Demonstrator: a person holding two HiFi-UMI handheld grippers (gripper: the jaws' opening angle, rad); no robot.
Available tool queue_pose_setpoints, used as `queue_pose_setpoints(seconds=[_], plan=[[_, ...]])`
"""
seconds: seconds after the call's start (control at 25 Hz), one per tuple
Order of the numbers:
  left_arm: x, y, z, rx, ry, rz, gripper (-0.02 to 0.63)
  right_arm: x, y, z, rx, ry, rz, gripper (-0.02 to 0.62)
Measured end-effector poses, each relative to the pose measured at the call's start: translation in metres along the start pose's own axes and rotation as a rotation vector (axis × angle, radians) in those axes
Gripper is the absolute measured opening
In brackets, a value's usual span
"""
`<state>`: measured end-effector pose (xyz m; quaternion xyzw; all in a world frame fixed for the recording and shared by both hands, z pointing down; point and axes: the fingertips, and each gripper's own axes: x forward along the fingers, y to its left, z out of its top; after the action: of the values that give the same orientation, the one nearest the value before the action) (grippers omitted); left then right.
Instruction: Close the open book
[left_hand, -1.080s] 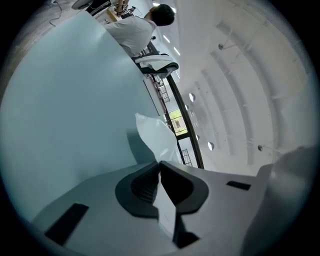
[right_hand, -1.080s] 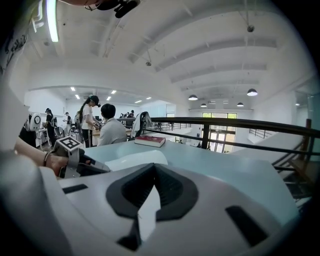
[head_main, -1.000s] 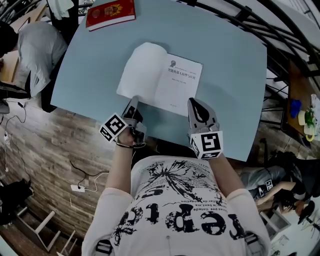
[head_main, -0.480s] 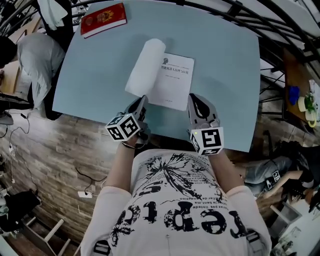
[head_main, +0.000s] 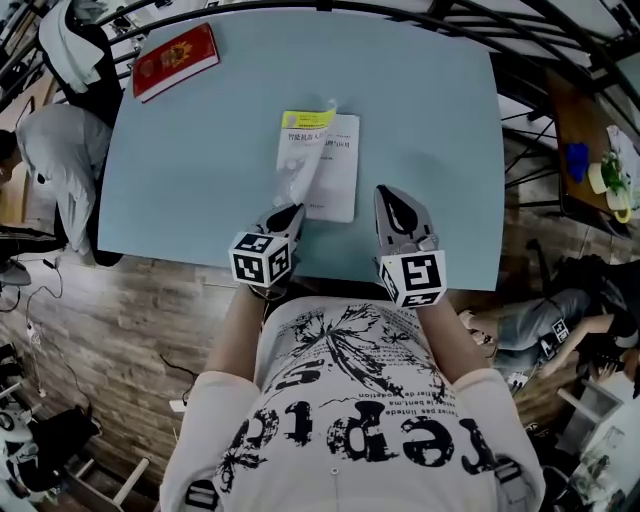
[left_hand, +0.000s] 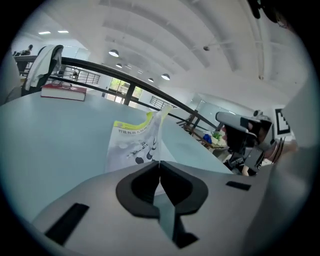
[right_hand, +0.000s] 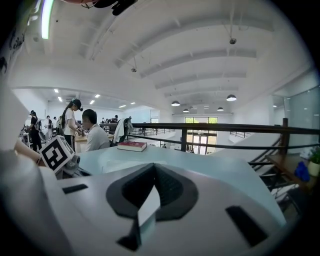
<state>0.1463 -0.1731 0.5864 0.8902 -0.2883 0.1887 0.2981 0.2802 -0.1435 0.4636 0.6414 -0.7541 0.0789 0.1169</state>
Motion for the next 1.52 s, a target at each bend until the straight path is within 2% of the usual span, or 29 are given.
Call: queue_pose_setpoints(seconds=[0.36, 0.48, 0.52, 0.64, 0.84, 0.96, 1.08, 1.28, 1.52], plan=[[0.026, -0.008, -0.034, 0.224, 0.190, 0.018, 0.021, -0.004, -0.016, -0.009, 0.025, 0.018, -0.021, 0.011], [0.031, -0.010, -0.041, 0.226, 0.225, 0.030, 0.023, -0.003, -0.017, -0.011, 0.025, 0.025, -0.020, 0.011], [0.032, -0.011, -0.043, 0.222, 0.235, 0.027, 0.039, -0.002, -0.018, -0.011, 0.025, 0.028, -0.020, 0.011], [0.035, -0.020, -0.048, 0.216, 0.253, -0.006, 0.149, 0.000, -0.017, -0.011, 0.023, 0.037, -0.019, 0.011], [0.033, -0.024, -0.049, 0.223, 0.243, -0.039, 0.195, 0.005, -0.010, -0.012, 0.023, 0.040, -0.026, 0.011], [0.023, -0.023, -0.037, 0.236, 0.206, -0.041, 0.195, 0.007, -0.001, -0.008, 0.028, 0.032, -0.030, 0.011], [0.003, -0.025, -0.012, 0.240, 0.130, -0.047, 0.192, 0.007, 0.010, 0.002, 0.031, 0.021, -0.031, 0.011], [-0.045, -0.025, 0.056, 0.245, -0.078, -0.011, 0.072, 0.002, 0.031, 0.027, 0.041, -0.018, -0.034, 0.011], [-0.104, -0.038, 0.123, 0.328, -0.283, 0.016, 0.031, -0.012, 0.056, 0.057, 0.030, -0.084, -0.043, 0.011]])
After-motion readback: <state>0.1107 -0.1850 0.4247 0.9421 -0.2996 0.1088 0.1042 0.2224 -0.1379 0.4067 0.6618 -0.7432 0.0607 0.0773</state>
